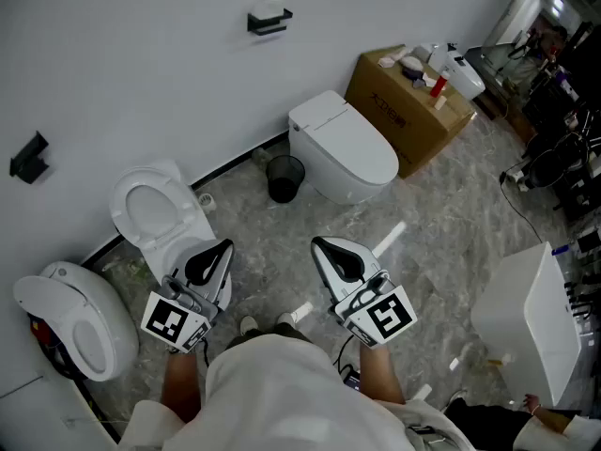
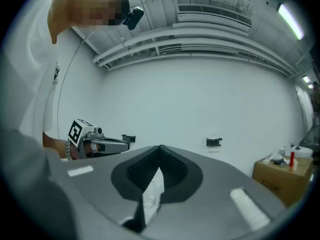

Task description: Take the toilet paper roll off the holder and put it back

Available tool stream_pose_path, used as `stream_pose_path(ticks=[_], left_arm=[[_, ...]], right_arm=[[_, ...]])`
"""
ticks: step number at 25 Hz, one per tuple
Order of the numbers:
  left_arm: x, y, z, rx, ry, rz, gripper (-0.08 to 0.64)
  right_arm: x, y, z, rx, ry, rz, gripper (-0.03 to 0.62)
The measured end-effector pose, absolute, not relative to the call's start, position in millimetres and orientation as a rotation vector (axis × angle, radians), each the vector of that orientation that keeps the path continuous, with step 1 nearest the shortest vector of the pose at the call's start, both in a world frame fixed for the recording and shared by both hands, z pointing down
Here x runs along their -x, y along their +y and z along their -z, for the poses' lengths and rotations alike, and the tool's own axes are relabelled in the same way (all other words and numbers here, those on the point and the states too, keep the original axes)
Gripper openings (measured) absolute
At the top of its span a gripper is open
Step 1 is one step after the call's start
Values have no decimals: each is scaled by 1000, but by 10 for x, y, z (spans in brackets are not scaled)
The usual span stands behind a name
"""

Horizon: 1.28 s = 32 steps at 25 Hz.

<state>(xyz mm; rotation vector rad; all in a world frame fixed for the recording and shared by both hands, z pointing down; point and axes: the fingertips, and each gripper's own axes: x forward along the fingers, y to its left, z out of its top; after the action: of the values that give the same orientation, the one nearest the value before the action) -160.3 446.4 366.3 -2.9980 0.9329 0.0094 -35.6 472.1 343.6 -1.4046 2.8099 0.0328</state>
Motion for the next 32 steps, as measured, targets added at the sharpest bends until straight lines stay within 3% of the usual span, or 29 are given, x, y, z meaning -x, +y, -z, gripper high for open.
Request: stream_pose_path(ticks=[32], left_arm=[[1454,4212,-3765,3009,956,30,-2]], right_arm=[[234,4410,-3570,1380,2824,27,6]])
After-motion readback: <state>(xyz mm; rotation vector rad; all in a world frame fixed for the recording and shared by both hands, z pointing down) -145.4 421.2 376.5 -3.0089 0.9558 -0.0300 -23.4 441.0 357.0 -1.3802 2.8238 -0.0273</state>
